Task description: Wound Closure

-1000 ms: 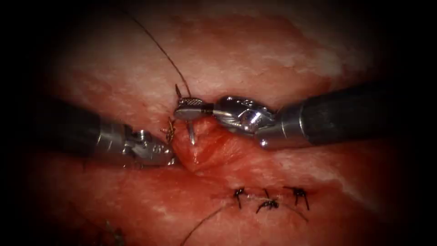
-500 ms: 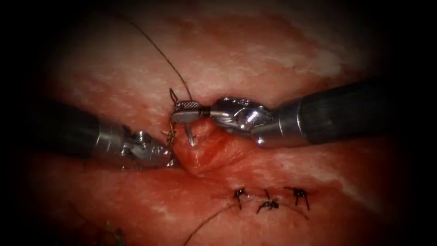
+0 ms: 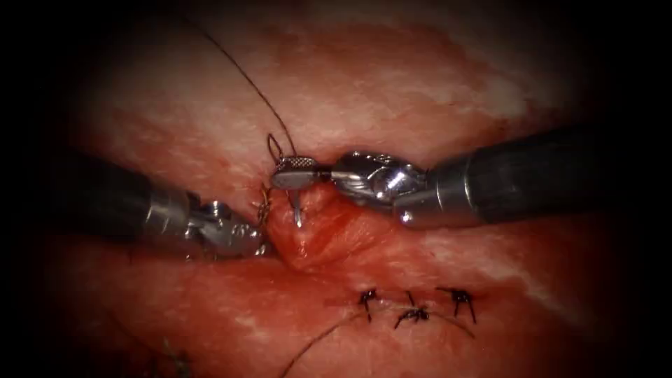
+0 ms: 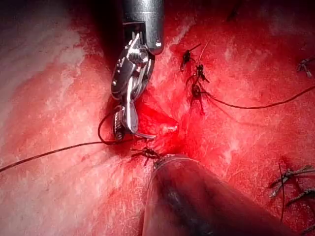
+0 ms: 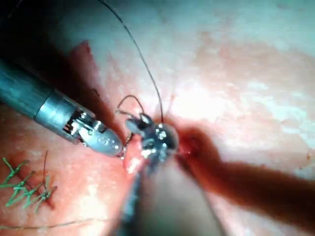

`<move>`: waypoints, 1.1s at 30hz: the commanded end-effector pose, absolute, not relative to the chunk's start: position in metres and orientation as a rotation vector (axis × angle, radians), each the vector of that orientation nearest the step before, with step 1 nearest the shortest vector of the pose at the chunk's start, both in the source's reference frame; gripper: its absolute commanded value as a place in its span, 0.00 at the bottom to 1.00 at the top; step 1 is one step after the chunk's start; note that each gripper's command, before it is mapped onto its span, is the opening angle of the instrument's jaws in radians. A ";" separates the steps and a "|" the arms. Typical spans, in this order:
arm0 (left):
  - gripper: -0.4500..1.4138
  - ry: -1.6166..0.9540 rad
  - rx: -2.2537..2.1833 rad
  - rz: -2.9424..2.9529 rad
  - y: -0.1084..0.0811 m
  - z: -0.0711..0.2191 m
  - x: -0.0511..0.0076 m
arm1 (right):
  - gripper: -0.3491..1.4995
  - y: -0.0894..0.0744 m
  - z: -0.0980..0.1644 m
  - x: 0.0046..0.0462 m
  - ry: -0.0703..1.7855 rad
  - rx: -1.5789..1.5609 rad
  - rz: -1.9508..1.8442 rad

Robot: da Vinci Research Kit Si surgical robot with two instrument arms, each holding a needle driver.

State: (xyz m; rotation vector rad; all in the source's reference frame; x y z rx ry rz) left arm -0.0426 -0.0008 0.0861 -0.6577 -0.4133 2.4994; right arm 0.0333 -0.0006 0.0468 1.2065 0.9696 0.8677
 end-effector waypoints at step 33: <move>0.00 -0.417 -0.657 2.500 -0.001 0.087 -0.0431 | 0.00 -0.003 0.046 0.0343 0.861 1.365 1.027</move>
